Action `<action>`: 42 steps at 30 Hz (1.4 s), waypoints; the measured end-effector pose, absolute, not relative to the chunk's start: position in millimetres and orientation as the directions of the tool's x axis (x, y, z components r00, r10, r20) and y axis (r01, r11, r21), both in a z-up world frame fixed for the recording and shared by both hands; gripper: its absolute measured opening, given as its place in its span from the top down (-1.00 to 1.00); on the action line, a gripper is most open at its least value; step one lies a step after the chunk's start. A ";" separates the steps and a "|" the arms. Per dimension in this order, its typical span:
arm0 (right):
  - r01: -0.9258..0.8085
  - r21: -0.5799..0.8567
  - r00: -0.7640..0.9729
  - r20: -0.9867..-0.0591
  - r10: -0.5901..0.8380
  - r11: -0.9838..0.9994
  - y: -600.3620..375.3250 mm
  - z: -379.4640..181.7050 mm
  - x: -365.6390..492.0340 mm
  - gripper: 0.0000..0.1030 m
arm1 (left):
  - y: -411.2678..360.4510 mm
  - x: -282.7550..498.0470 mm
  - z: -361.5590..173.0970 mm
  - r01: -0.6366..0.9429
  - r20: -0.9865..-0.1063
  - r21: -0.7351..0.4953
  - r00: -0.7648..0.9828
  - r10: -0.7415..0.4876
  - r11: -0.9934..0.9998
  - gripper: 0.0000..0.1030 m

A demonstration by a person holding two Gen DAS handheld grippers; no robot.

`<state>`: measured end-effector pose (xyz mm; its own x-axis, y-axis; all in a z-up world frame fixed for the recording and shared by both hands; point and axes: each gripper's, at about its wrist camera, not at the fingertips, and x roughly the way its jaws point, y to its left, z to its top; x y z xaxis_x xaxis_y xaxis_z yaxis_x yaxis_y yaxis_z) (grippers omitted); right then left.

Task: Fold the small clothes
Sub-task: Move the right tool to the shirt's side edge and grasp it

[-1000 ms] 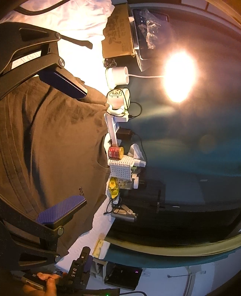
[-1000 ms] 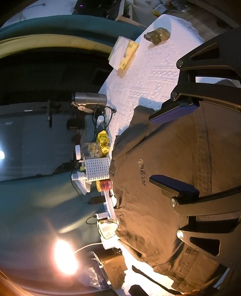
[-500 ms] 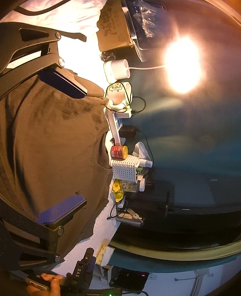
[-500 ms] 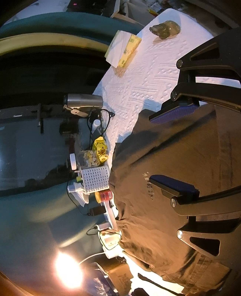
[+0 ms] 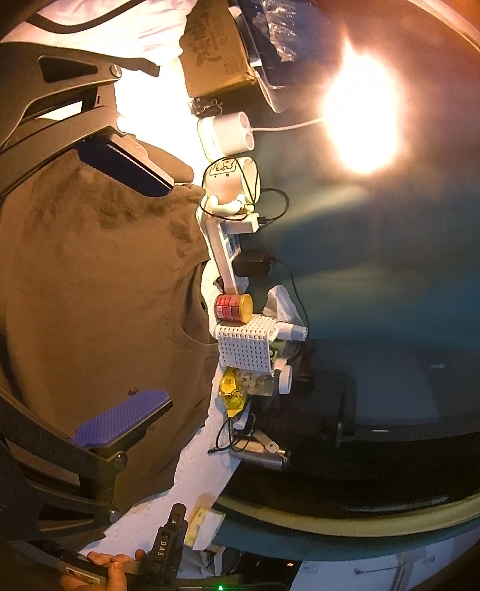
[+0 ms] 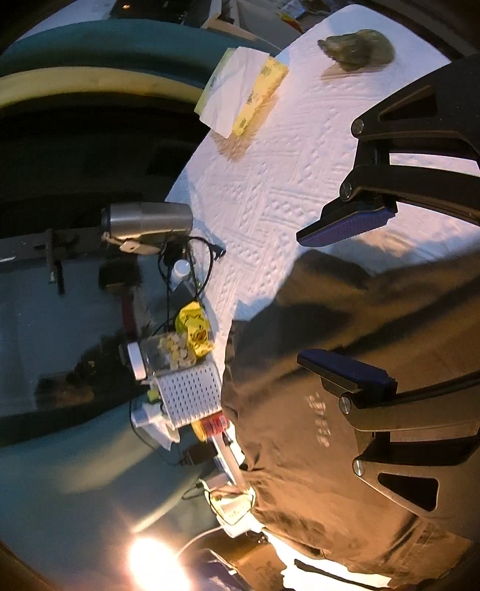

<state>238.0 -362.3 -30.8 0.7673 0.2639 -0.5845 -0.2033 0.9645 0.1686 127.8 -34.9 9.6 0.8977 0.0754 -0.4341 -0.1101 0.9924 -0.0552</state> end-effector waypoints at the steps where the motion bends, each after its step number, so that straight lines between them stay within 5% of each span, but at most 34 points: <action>1: -0.206 0.179 0.762 -0.588 0.272 0.962 -365.0 -32.5 242.8 -0.18 | -36.7 132.3 9.1 -0.117 -0.444 -0.051 0.892 0.083 0.992 -1.00; 13: -0.227 0.325 0.668 -0.634 0.390 0.918 -385.8 -67.5 297.2 -0.18 | -54.2 170.8 1.2 -0.129 -0.496 -0.025 0.862 0.100 0.991 -1.00; 26: -0.273 0.328 0.575 -0.699 0.426 0.905 -377.9 -85.6 313.3 -0.16 | -49.6 179.4 -9.7 -0.142 -0.529 -0.032 0.842 0.104 0.989 -1.00; 32: -0.303 0.227 0.559 -0.745 0.365 0.926 -359.5 -87.4 313.4 0.82 | -38.2 175.8 -14.5 -0.183 -0.545 -0.045 0.828 0.129 0.982 -1.00; 42: -0.372 0.205 0.668 -0.618 0.414 0.905 -346.9 -40.8 284.9 0.85 | -28.0 166.9 -13.6 -0.160 -0.531 -0.080 0.842 0.094 0.984 -1.00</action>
<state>284.9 -346.9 -40.8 0.6678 0.4142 -0.6185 -0.3717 0.9054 0.2050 166.9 -28.0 -13.6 0.8418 0.0941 -0.5315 -0.1605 0.9838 -0.0800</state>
